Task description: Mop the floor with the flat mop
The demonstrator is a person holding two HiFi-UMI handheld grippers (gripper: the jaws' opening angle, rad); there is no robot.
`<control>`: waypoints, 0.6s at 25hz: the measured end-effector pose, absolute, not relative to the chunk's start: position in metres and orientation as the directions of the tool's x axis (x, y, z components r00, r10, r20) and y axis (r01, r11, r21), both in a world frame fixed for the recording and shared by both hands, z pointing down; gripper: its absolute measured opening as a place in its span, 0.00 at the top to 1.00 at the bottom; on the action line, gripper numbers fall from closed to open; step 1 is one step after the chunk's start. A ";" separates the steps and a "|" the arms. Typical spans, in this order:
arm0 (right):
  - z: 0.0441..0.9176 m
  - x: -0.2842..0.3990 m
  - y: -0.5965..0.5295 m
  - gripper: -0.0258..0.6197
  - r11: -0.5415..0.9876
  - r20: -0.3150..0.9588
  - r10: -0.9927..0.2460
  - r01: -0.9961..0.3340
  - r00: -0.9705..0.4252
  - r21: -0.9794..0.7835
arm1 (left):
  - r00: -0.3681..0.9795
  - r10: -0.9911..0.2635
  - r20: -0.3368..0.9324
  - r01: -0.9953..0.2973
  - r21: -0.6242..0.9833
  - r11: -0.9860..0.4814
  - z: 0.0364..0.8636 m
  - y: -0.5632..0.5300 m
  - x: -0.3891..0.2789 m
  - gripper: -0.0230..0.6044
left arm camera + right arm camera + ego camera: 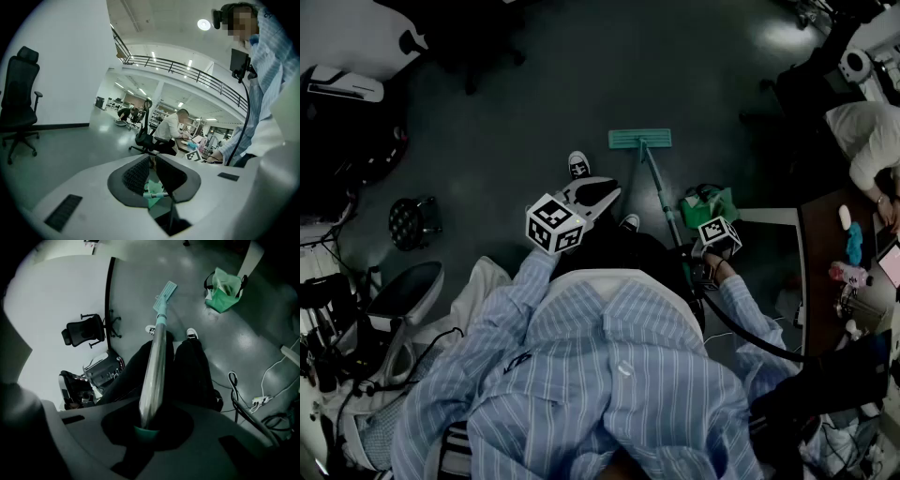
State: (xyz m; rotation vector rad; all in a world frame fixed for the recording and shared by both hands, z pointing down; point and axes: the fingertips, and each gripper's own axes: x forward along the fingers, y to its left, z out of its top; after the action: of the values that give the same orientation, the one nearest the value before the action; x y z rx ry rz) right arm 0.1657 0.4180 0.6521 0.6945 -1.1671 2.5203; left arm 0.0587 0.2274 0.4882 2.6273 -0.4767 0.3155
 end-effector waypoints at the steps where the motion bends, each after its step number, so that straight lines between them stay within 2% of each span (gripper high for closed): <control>1: 0.653 0.166 0.418 0.90 -0.634 0.532 0.050 -0.439 -0.845 -0.637 | 0.914 -0.276 0.296 -0.379 0.389 -0.840 0.489 0.228 0.059 0.89; 15: 0.656 0.172 0.416 0.90 -0.633 0.543 0.062 -0.453 -0.838 -0.627 | 0.913 -0.282 0.294 -0.389 0.418 -0.821 0.498 0.226 0.059 0.89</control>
State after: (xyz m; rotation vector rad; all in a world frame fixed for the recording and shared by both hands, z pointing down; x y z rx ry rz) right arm 0.1720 0.4159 0.6564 0.7007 -1.1562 2.5028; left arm 0.0593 0.2261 0.4980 2.5921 -0.4843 0.3013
